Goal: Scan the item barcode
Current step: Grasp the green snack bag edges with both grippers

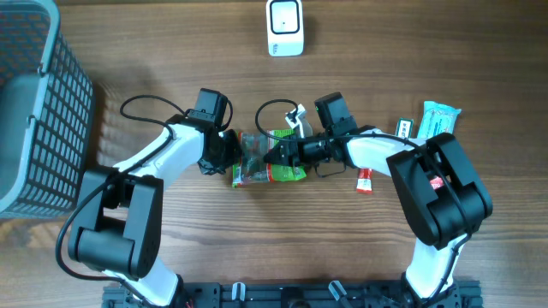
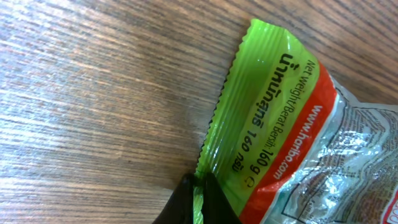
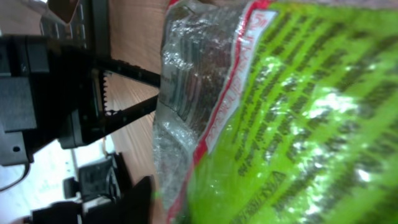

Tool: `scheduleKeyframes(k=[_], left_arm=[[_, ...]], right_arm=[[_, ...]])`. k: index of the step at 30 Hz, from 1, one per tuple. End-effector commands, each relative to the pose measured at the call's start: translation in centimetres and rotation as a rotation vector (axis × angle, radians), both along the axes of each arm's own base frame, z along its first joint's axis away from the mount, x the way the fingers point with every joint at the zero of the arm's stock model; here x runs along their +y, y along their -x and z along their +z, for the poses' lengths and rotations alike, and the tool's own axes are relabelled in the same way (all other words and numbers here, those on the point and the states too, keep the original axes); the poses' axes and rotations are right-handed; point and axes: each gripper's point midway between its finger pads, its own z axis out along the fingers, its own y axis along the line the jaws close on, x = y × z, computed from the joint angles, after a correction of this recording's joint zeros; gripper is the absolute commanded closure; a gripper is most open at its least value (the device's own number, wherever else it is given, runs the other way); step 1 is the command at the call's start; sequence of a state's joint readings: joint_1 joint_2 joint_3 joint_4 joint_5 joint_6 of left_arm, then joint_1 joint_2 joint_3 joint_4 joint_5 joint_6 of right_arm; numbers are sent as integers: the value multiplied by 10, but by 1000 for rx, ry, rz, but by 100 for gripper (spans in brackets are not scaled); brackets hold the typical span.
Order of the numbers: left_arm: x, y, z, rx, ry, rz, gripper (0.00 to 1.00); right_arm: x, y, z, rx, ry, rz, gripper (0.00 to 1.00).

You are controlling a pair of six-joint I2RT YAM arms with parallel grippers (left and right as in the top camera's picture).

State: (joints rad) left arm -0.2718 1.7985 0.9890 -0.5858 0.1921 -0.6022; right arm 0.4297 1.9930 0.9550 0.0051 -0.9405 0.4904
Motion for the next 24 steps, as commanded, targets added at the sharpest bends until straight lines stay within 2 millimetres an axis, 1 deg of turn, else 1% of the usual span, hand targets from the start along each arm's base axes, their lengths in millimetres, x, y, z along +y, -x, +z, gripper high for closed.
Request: scheduleKeyframes(k=[1,4,6,8,10,12,13,14,15,17,18,20,22,23,24], left_arm=[[4,16,-18,55,-20,-22,96],[5,18,-18,63,-22,-19,96],[5,18,-19,65,-22,-19,96],[5,18,-19,65,-22,-19,96],[5,18,-19,66,-23,-19,96],[5,19,-19,68,-24,-19,96],[5,20,-19,70,-25,-19,96],[5,20,-19,70,-25,-20,96],[5,19,-19,69,-24,-19,96],[9,18,-19,63,-45,-16,96],[19,15,-21,47,-102,-9,96],[40,7,-19,8,-220,14,96],[50,-1,-11,-23,-245,34,96],[53,-6,-4,-45,-239,53,96],[58,-13,7,-78,-230,77,96]], right_arm=[[2,10,-4,55,1,13,44],[-1,9,-16,102,78,-49,43],[7,12,-17,103,93,-52,43],[19,16,-14,89,76,-36,43],[28,15,-8,71,51,-33,46],[33,13,-3,65,23,-31,52],[34,13,-1,61,12,-25,59],[34,13,1,57,4,-21,63],[33,12,1,51,-2,-15,72],[34,13,3,-4,-16,26,83],[34,15,5,-27,-32,52,85],[30,16,10,-42,-70,84,81],[23,12,16,-27,-109,84,79],[18,8,19,-23,-128,80,82],[12,8,24,-38,-163,102,92]])
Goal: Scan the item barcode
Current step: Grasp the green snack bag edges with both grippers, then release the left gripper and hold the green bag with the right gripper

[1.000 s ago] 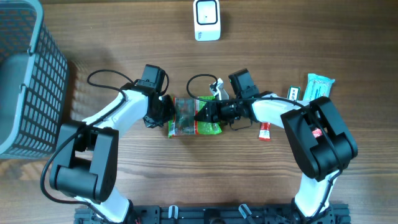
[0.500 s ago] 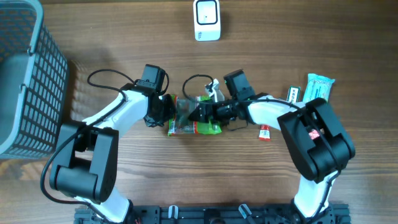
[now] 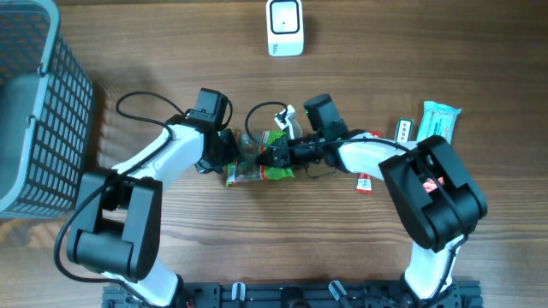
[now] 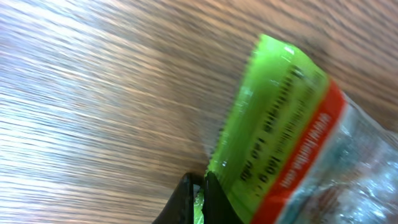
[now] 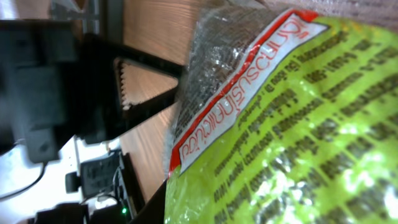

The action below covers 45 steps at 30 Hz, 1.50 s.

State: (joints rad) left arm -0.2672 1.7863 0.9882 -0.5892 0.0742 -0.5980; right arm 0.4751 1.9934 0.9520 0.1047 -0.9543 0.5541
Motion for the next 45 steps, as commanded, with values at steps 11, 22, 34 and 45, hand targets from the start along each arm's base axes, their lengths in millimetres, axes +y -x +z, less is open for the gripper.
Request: scheduleKeyframes(k=[11,22,34,45], left_arm=[[88,-24,124,-340,-49,151,94],[135,-24,152,-445,259,182,75],[139,-23,152,-460,224,123,0],[153,-9,138,-379,135,171,0]], right_arm=[[-68,13,46,-166,-288,167,96],[-123,46,160,-417,-274,106,96],[-122,63,202,-477,-364,114,96],[-122,60,199,-461,-329,104,96]])
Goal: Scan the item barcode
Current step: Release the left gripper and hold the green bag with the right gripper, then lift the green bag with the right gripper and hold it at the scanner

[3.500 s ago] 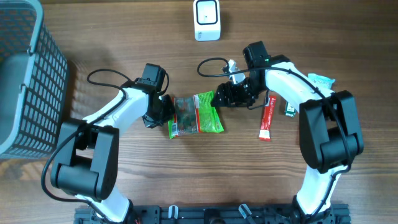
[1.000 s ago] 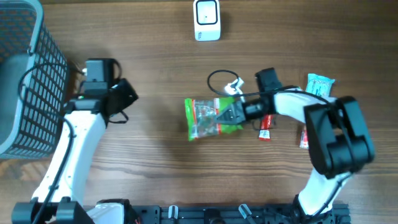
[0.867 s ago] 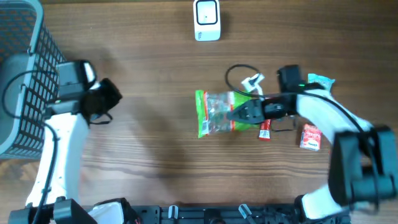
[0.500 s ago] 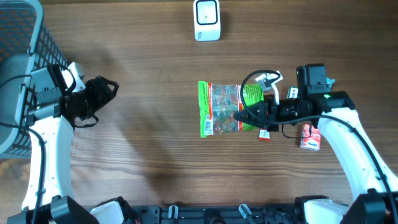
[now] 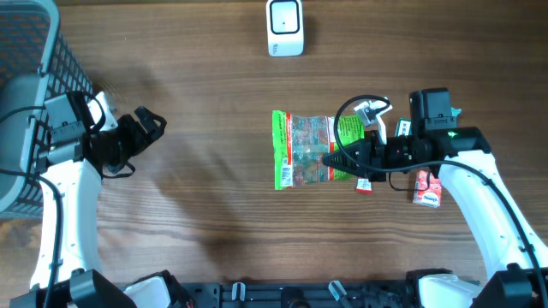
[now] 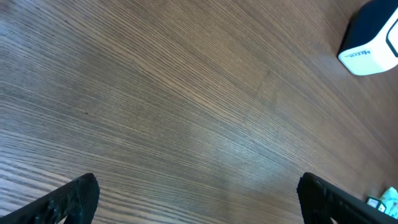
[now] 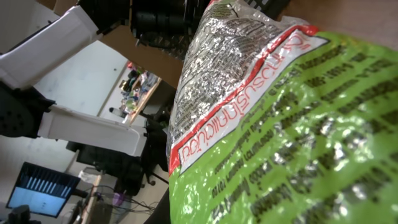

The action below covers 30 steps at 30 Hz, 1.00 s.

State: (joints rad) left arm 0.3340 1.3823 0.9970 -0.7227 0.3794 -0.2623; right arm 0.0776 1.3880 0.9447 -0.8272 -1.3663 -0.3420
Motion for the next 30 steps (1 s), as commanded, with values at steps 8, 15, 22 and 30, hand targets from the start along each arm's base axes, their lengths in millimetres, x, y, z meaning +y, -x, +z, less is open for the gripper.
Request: scheduleKeyframes(k=[8,15,22,30], left_arm=[[6,-2,7,-22,-39,-5,0],[6,-2,7,-22,-39,-5,0],[6,-2,7,-22,-39,-5,0],[6,-2,7,-22,-39,-5,0]], right_arm=[[1,-20,-26,-98,405,-64,96],[-12,-48,13,-445,980,-72,96],[41,-93,52,-1113,1152,23,96],[65,-167,22,-1456,1523,159,96]])
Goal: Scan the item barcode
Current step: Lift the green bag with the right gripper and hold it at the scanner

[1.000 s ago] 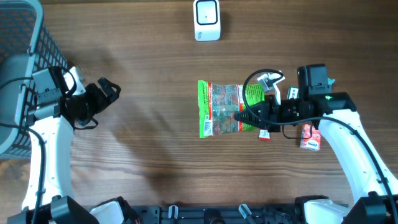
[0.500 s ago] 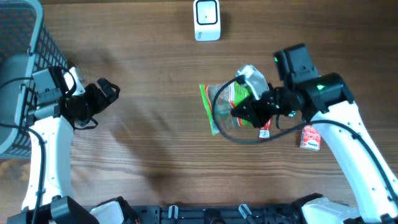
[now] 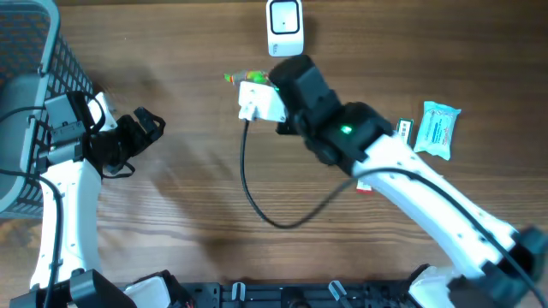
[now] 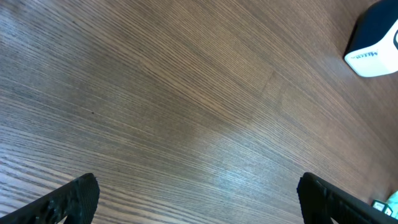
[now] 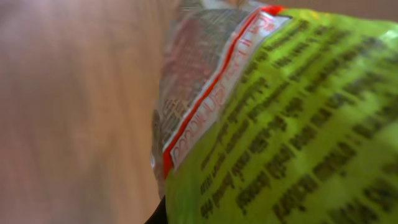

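The item is a green snack bag with black print and a silver, red-edged panel [image 5: 280,124]; it fills the right wrist view. My right gripper [image 5: 186,214] is shut on it, one dark fingertip [image 5: 159,216] showing at its lower edge. Overhead, only a green sliver of the bag [image 3: 242,79] shows beside the raised right wrist, just below and left of the white scanner [image 3: 284,26]. My left gripper [image 3: 141,128] hangs open at the left over bare wood. In the left wrist view its fingers [image 4: 78,199] are spread wide, and the scanner [image 4: 376,40] shows at the top right.
A dark mesh basket [image 3: 34,111] stands at the left edge beside the left arm. At the right lie a teal packet [image 3: 437,128], a small card [image 3: 404,128] and a red item [image 3: 364,185] partly under the right arm. A black cable [image 3: 257,197] loops over the table's middle.
My right arm has risen and moved from the middle right to the back centre, taking the bag close to the scanner, edge-on from overhead. The left arm has stayed put, open.
First both grippers were shut on the bag at the table's centre, and still so a moment later. Then my left gripper had let go and stood open by the basket, while the right alone held the bag at the middle right. Now the bag is beside the scanner.
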Tool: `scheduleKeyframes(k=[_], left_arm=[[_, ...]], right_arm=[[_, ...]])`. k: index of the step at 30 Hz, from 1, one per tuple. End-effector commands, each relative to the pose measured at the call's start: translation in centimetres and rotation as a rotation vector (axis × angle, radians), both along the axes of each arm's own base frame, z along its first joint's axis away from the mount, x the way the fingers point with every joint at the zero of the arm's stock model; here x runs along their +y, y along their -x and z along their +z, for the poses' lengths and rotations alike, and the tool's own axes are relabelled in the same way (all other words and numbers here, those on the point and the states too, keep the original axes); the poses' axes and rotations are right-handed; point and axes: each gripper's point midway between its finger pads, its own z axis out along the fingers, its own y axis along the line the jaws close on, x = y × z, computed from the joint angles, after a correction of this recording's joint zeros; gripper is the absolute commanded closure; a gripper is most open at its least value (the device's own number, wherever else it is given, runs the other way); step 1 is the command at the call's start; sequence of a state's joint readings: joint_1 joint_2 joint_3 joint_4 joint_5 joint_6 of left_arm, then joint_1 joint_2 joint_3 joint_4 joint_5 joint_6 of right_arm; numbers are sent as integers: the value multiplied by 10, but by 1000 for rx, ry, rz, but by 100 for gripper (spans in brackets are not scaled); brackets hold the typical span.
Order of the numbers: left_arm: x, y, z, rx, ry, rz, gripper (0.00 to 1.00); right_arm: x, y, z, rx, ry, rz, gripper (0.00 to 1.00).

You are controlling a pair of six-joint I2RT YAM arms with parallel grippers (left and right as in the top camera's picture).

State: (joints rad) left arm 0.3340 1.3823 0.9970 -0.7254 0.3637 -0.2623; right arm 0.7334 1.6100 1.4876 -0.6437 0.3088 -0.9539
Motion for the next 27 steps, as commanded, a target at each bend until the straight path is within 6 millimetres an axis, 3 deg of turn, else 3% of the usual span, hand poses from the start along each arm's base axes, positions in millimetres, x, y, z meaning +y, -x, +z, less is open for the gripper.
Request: scheduleKeyframes(k=[1,7,13,16,21,27], left_arm=[[4,-3,8,-29,-26,-12,0],[4,-3,8,-29,-26,-12,0],[4,-3,8,-29,-26,-12,0],[4,-3,8,-29,-26,-12,0],[4,-3,8,-29,-26,-12,0],[4,-3,8,-29,-26,-12,0]], right_arm=[[-11,-46,-3,-172,267,-16,96],[-13,-129,6,-430,339,-100,96],[-32,-187,-21,-543,342,-157,96],[-33,-204,-31,-575,151,-223,96],[-15,-212,-18,-550,-327,-261,96],[-5,-213,-30,-487,-448,-255,96]])
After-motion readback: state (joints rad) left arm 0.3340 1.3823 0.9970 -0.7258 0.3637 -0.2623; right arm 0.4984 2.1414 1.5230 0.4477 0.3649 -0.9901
